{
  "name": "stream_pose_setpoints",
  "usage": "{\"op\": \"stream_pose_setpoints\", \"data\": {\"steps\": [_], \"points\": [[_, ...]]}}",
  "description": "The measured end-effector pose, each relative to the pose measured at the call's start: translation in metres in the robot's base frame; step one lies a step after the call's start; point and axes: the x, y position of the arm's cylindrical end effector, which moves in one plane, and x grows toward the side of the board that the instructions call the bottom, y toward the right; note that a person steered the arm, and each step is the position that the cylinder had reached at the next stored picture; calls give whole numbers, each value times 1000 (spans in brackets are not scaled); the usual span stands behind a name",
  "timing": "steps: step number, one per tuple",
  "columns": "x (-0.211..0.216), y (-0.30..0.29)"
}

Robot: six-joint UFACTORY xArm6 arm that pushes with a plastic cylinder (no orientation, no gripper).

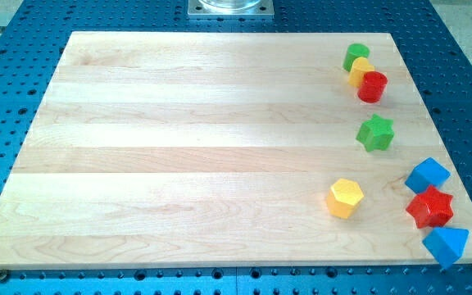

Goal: Push the yellow hexagon into the blue triangle

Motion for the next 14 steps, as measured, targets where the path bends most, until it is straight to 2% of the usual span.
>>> {"op": "stream_pose_setpoints", "data": {"steps": [1, 4, 6, 7, 9, 10, 12, 14], "points": [[16, -12], [17, -79], [17, -83], [4, -107], [-14, -118], [-41, -118], [-46, -177], [-70, -195]]}}
